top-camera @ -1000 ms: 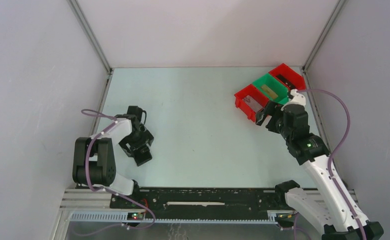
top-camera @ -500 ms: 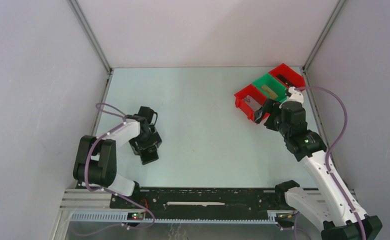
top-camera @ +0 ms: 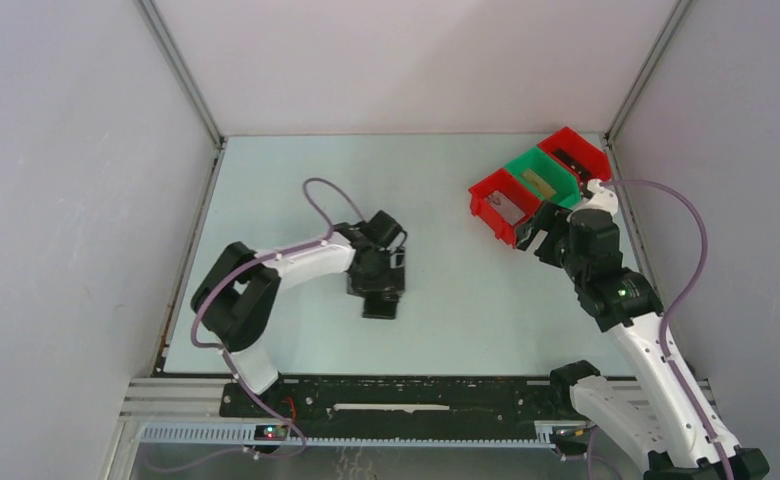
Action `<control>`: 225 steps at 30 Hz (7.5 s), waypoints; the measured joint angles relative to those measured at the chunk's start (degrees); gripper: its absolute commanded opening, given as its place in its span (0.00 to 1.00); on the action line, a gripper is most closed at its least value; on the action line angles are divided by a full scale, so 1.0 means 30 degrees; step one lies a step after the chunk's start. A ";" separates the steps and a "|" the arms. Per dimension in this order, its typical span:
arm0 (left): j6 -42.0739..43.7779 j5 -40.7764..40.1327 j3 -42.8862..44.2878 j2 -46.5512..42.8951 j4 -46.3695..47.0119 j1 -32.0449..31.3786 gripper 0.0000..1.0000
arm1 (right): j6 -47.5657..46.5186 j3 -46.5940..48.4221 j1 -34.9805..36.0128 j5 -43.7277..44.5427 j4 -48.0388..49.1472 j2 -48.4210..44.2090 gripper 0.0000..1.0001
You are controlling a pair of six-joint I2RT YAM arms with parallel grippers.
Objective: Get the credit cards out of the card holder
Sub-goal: Move the card holder to the center of the board, then open the card holder at the center of the board, then remove the credit card from the card holder.
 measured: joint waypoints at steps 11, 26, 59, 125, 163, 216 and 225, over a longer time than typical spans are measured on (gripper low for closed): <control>-0.0350 0.4269 0.2732 0.1071 0.1188 -0.3636 0.94 | 0.0641 0.0000 0.0248 0.0481 -0.1311 -0.0984 0.87; 0.0015 0.1785 -0.0685 -0.6980 -0.1370 0.3650 0.93 | 0.4255 0.1144 1.2684 0.2164 0.0044 1.0622 0.65; -0.0357 0.2135 -0.2506 -0.6193 -0.0408 0.4350 0.93 | 0.3512 0.4983 1.4382 0.5676 0.0721 1.9125 0.44; -0.0342 0.2943 -0.2506 -0.4699 -0.0087 0.3759 0.92 | 0.2914 0.3104 1.4185 0.4153 0.2535 1.7296 0.60; -0.0321 0.3293 -0.2470 -0.4204 0.0182 0.2841 0.92 | 0.3534 0.1246 1.4134 0.3337 0.3694 1.5103 0.00; 0.2375 0.3876 -0.0984 -0.4379 -0.0954 0.3053 1.00 | 0.6812 -0.7628 0.5836 -0.1020 0.2346 0.3439 0.50; 0.2266 0.4029 -0.0918 -0.4379 -0.0393 0.2142 1.00 | 0.6659 -0.3599 0.8058 -0.0401 0.2579 0.3810 0.41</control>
